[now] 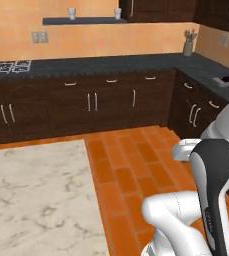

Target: Take the meat container that has the fish and place it on the second highest rack of the freezer. Then take the vegetable container that has the eggplant and lime and place it on the highest rack of the freezer.

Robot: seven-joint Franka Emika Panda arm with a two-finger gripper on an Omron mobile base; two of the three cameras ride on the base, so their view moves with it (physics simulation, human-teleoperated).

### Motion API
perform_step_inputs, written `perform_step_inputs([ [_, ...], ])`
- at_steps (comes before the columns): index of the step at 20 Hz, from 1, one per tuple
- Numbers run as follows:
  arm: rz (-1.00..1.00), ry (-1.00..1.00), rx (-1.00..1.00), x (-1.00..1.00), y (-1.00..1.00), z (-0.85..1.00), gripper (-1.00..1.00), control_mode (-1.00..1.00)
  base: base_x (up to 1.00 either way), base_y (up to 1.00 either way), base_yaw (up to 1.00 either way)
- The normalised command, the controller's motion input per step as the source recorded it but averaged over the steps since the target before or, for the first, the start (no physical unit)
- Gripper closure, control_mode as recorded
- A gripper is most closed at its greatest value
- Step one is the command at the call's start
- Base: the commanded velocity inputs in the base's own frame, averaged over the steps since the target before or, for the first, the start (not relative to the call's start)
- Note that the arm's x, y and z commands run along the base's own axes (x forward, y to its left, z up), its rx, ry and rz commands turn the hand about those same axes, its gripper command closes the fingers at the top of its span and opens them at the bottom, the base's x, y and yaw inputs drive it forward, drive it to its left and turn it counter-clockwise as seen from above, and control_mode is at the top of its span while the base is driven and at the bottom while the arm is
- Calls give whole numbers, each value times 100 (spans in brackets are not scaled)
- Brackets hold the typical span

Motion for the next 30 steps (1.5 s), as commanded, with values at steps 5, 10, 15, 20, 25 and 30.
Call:
perform_step_inputs([
  [5, 0, 0, 0, 0, 0, 0, -100, 100, 100, -14, -5],
  [10, 0, 0, 0, 0, 0, 0, -100, 100, 100, -46, -1],
  [15, 0, 0, 0, 0, 0, 0, -100, 100, 100, -63, 0],
  [20, 0, 0, 0, 0, 0, 0, -100, 100, 100, -70, -1],
  [25, 0, 0, 0, 0, 0, 0, -100, 100, 100, -49, -18],
  [30, 0, 0, 0, 0, 0, 0, -100, 100, 84, -23, -49],
])
